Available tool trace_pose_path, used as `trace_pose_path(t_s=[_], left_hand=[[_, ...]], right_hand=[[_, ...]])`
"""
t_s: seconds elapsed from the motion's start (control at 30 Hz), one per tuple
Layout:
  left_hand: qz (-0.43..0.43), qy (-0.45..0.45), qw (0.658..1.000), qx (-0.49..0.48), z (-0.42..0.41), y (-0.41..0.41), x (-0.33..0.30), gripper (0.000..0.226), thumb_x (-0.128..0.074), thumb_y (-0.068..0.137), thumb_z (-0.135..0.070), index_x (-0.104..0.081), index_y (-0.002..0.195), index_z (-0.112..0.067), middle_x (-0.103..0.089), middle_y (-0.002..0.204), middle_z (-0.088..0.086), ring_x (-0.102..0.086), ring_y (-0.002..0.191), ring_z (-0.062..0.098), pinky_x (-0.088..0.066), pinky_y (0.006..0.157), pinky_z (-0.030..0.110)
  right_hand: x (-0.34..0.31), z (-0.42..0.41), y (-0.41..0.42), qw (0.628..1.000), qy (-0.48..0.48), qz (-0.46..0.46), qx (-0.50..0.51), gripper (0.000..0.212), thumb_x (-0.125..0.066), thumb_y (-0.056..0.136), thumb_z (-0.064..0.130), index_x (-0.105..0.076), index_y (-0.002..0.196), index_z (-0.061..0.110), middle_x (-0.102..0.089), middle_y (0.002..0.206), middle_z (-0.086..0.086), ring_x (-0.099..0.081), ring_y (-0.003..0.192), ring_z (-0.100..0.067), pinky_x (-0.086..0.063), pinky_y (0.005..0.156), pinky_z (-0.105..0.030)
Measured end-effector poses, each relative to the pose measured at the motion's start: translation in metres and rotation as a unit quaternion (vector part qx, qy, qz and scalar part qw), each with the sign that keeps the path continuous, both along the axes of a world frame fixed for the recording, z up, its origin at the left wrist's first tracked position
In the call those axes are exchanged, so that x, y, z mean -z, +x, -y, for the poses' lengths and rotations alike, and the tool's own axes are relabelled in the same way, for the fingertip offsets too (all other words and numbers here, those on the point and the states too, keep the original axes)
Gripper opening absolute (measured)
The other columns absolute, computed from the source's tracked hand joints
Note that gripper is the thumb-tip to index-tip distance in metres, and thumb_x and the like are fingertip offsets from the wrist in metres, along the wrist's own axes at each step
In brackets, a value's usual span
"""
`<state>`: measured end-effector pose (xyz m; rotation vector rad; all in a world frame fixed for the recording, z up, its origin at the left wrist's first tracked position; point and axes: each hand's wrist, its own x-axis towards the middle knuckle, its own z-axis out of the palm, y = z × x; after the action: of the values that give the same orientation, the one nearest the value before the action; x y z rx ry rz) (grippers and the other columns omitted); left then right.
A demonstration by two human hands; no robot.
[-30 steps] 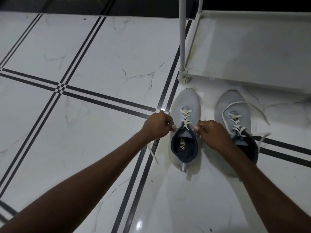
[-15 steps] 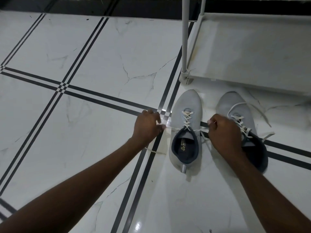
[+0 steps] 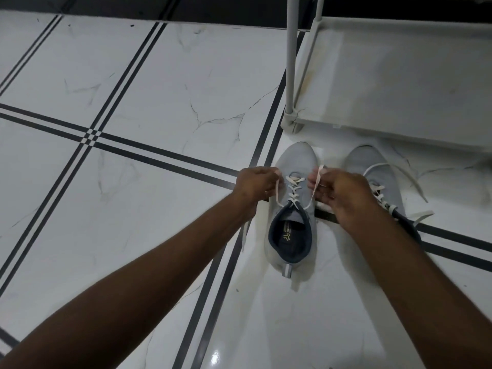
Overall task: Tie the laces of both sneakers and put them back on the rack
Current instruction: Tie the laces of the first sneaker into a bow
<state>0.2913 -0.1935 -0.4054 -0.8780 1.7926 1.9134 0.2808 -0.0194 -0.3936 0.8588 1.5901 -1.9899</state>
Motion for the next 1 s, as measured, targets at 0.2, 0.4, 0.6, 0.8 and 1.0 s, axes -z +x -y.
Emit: trace_pose_path(t_s=[0.2, 0.4, 0.6, 0.8, 1.0], left_hand=[[-0.019, -0.018, 0.972, 0.231, -0.024, -0.004, -0.016, 0.019, -0.068, 0.090, -0.010, -0.073, 0.104, 0.000, -0.070, 0.083, 0.008, -0.063, 0.069, 0.011, -0.052, 0.062, 0.020], [-0.030, -0.009, 0.950, 0.310, -0.010, -0.012, -0.030, 0.028, -0.065, 0.092, -0.030, -0.075, 0.100, -0.004, -0.065, 0.080, 0.011, -0.055, 0.070, 0.019, -0.046, 0.068, 0.027], [-0.106, -0.056, 0.936, 0.331, 0.025, -0.024, -0.035, 0.032, -0.072, 0.088, -0.028, -0.071, 0.090, 0.004, -0.065, 0.075, 0.018, -0.057, 0.066, 0.019, -0.049, 0.066, 0.027], [-0.334, -0.445, 0.745, 0.367, 0.012, -0.018, -0.029, 0.010, -0.070, 0.077, -0.013, -0.071, 0.086, -0.017, -0.070, 0.076, -0.006, -0.066, 0.069, 0.017, -0.054, 0.063, 0.032], [-0.384, -0.536, 0.702, 0.268, -0.007, -0.008, -0.012, 0.004, -0.067, 0.081, -0.023, -0.065, 0.084, -0.022, -0.069, 0.076, -0.005, -0.064, 0.066, 0.018, -0.051, 0.055, 0.036]], right_hand=[[-0.024, 0.000, -0.021, 0.969, 0.078, -0.201, -0.122, 0.013, -0.059, 0.093, 0.005, -0.072, 0.092, 0.008, -0.074, 0.087, -0.012, -0.073, 0.082, -0.021, -0.060, 0.075, -0.029], [-0.010, 0.001, -0.022, 0.965, 0.074, -0.173, -0.183, 0.022, -0.055, 0.097, 0.014, -0.073, 0.090, 0.004, -0.074, 0.077, -0.009, -0.070, 0.065, -0.018, -0.057, 0.058, -0.030], [-0.010, -0.007, -0.001, 0.899, 0.241, -0.185, -0.316, 0.013, -0.064, 0.090, 0.016, -0.073, 0.082, 0.014, -0.072, 0.066, -0.009, -0.047, 0.034, -0.002, -0.037, 0.037, -0.015], [-0.012, 0.005, -0.011, 0.855, 0.294, -0.228, -0.361, 0.026, -0.057, 0.089, -0.002, -0.076, 0.085, 0.016, -0.073, 0.085, -0.001, -0.069, 0.078, -0.014, -0.052, 0.073, -0.023], [-0.011, 0.016, -0.031, 0.969, 0.010, -0.011, -0.247, 0.013, -0.057, 0.089, -0.003, -0.068, 0.094, 0.002, -0.070, 0.087, -0.014, -0.068, 0.078, -0.026, -0.056, 0.084, -0.040]])
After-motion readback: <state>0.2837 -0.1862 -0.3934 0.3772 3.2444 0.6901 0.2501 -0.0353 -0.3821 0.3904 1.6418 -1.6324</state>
